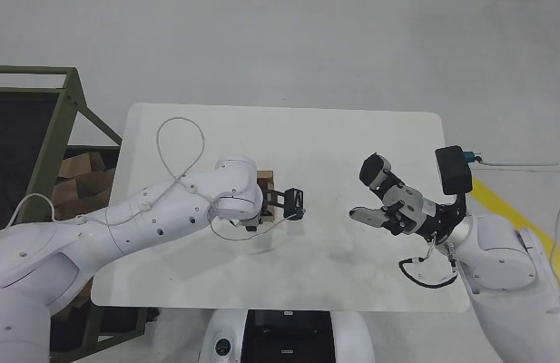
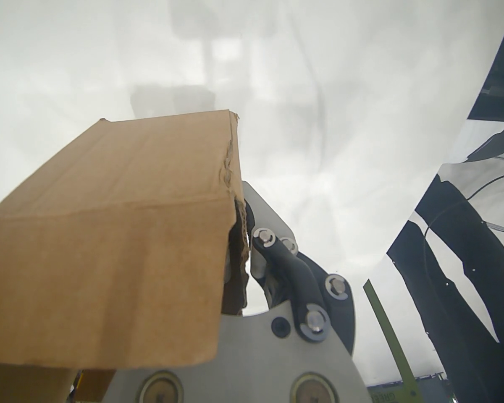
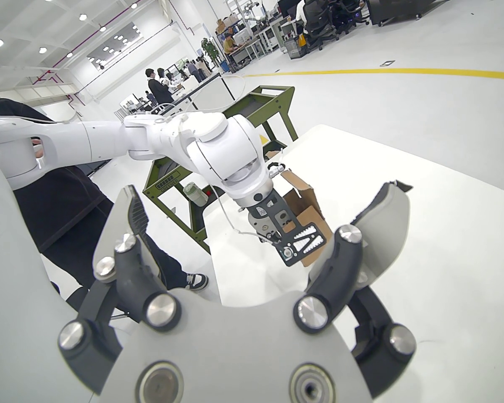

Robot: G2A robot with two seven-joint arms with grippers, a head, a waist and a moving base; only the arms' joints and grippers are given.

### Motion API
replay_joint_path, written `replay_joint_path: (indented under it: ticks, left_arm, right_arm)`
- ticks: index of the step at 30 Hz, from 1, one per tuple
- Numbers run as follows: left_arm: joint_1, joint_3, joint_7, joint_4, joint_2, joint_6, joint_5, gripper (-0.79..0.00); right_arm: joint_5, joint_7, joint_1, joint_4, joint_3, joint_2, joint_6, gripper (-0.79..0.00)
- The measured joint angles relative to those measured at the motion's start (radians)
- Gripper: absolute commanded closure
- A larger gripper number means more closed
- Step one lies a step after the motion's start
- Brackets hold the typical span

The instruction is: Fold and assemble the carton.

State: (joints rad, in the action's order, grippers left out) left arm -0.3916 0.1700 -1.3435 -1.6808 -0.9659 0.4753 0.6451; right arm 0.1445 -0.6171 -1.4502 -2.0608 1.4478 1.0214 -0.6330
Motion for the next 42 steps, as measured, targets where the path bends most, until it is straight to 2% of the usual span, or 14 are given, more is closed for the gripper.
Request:
replay_joint_path:
  ticks: [14,15,17,19,22,31,42]
  left_arm:
    - [-0.084,0.000,0.034,0.040,-0.043,0.036,0.097,0.000]
    - [-0.086,0.000,0.035,0.044,-0.045,0.036,0.099,-0.031]
    - [-0.088,0.000,0.035,0.052,-0.049,0.037,0.100,-0.157]
    - [-0.088,0.000,0.034,0.056,-0.052,0.035,0.097,-0.219]
    - [-0.085,0.000,0.032,0.062,-0.056,0.033,0.090,-0.262]
    - [-0.074,0.000,0.022,0.059,-0.057,0.023,0.068,-0.305]
    - [-0.048,0.000,0.004,0.028,-0.038,0.005,0.000,-0.323]
  right_arm:
    - [0.000,0.000,0.000,0.000,0.000,0.000,0.000,-0.785]
    - [0.000,0.000,0.000,0.000,0.000,0.000,0.000,-0.785]
    - [0.000,0.000,0.000,0.000,0.000,0.000,0.000,-0.785]
    - [0.000,0.000,0.000,0.000,0.000,0.000,0.000,-0.785]
    - [0.000,0.000,0.000,0.000,0.000,0.000,0.000,-0.785]
    - [0.000,0.000,0.000,0.000,0.000,0.000,0.000,-0.785]
    - [0.000,0.000,0.000,0.000,0.000,0.000,0.000,-0.785]
